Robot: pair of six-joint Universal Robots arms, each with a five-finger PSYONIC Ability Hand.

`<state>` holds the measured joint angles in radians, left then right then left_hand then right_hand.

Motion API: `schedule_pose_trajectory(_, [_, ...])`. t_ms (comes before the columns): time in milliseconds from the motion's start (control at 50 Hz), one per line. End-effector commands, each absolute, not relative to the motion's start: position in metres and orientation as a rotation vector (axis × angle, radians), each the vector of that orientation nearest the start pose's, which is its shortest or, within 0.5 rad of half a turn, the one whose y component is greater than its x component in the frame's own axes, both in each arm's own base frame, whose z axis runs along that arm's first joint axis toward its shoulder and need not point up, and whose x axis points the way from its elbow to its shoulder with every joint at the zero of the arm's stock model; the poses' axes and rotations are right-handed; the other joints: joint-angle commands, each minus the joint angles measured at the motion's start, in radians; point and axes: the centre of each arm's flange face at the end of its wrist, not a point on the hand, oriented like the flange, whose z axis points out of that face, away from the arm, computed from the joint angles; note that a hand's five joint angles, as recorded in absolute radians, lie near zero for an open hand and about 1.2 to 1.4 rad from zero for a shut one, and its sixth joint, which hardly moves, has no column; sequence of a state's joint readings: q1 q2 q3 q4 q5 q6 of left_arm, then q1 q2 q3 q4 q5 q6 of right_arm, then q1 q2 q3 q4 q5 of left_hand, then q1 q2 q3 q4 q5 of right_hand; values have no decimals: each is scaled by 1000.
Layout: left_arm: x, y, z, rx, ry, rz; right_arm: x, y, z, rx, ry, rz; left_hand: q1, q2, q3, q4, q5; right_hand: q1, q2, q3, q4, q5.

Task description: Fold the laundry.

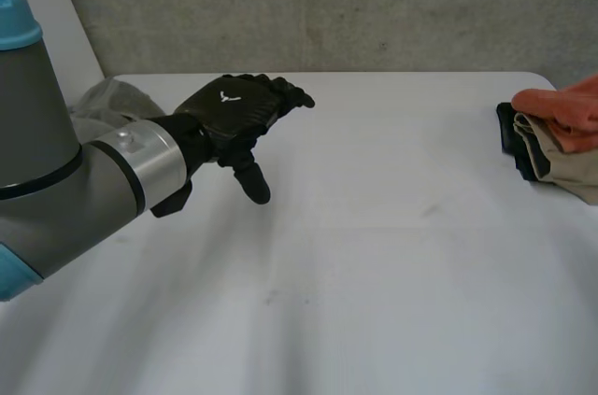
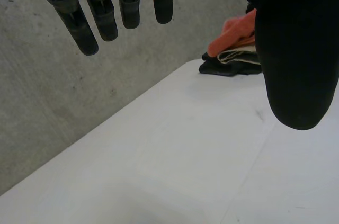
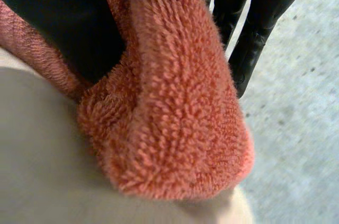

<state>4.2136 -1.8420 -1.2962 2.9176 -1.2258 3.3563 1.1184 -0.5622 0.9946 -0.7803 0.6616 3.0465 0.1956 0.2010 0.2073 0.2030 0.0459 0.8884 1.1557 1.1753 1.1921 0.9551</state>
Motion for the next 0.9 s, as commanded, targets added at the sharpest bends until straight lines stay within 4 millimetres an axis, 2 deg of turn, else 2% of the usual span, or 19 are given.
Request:
schedule_pose_trajectory(20, [-309,-222,284,1362,2511,-2167,-38,-510,140,-874,1742,-2331,30,24,18,22,5,508,241,221,204,267])
schedule_pose_trajectory(60, [-311,-220,286,1374,2505,-2174,-46,-506,153,-869,1753,-2341,33,27,21,25,8,445,178,158,141,204])
schedule_pose_trajectory(80, [-311,-220,286,1378,2503,-2177,-48,-505,156,-863,1759,-2341,33,27,21,25,8,250,-18,-37,-54,8])
schedule_pose_trajectory(100, [-312,-219,287,1381,2501,-2179,-53,-503,163,-847,1776,-2339,33,27,21,25,8,-337,-604,-623,-640,-578])
schedule_pose_trajectory(120, [-312,-219,287,1383,2499,-2182,-56,-501,165,-836,1789,-2336,33,27,21,25,8,-714,-981,-1001,-1018,-955])
schedule_pose_trajectory(160, [-312,-218,287,1385,2499,-2182,-62,-498,174,-818,1809,-2336,33,27,21,25,8,-714,-981,-1001,-1018,-955])
schedule_pose_trajectory(180, [-312,-218,288,1385,2497,-2184,-71,-493,191,-805,1825,-2352,33,27,21,25,8,-714,-981,-1001,-1018,-955])
schedule_pose_trajectory(260, [-312,-217,287,1388,2501,-2180,-86,-482,219,-751,1875,-2372,33,27,21,25,8,-714,-981,-1001,-1018,-955])
schedule_pose_trajectory(380, [-312,-217,286,1386,2506,-2173,-115,-470,237,-640,1992,-2409,30,24,18,22,5,-714,-981,-1001,-1018,-955])
schedule_pose_trajectory(460, [-310,-216,283,1385,2517,-2160,-137,-464,253,-574,2189,-2573,27,21,15,19,2,-714,-981,-1001,-1018,-955])
schedule_pose_trajectory(520, [-309,-217,284,1378,2512,-2164,-153,-460,274,-523,2458,-2781,27,21,15,19,2,-714,-981,-1001,-1018,-955])
schedule_pose_trajectory(580, [-306,-219,289,1361,2501,-2180,-155,-455,299,-491,2598,-2935,24,18,12,16,-1,-714,-981,-1001,-1018,-955])
schedule_pose_trajectory(640, [-304,-221,290,1345,2493,-2190,-120,-462,307,-514,2541,-2966,24,18,12,16,-1,-714,-981,-1001,-1018,-955])
schedule_pose_trajectory(660, [-302,-223,292,1334,2483,-2202,-81,-468,312,-578,2427,-2956,24,18,12,16,-1,-714,-981,-1001,-1018,-955])
schedule_pose_trajectory(720, [-300,-229,295,1303,2460,-2230,-28,-467,318,-620,2289,-2917,21,15,9,13,-4,-714,-981,-1001,-1018,-955])
schedule_pose_trajectory(740, [-298,-232,298,1281,2435,-2257,3,-461,320,-638,2217,-2875,15,10,3,8,-10,-714,-981,-1001,-1018,-955])
schedule_pose_trajectory(800, [-293,-239,303,1228,2394,-2294,47,-448,323,-665,2113,-2812,15,10,3,8,-10,-714,-981,-1001,-1018,-955])
schedule_pose_trajectory(820, [-288,-246,307,1166,2357,-2324,75,-437,325,-672,2037,-2776,15,10,3,8,-10,-714,-981,-1001,-1018,-955])
schedule_pose_trajectory(900, [-272,-267,312,983,2263,-2368,141,-400,324,-677,1867,-2650,6,1,-6,-1,-19,-714,-981,-1001,-1018,-955])
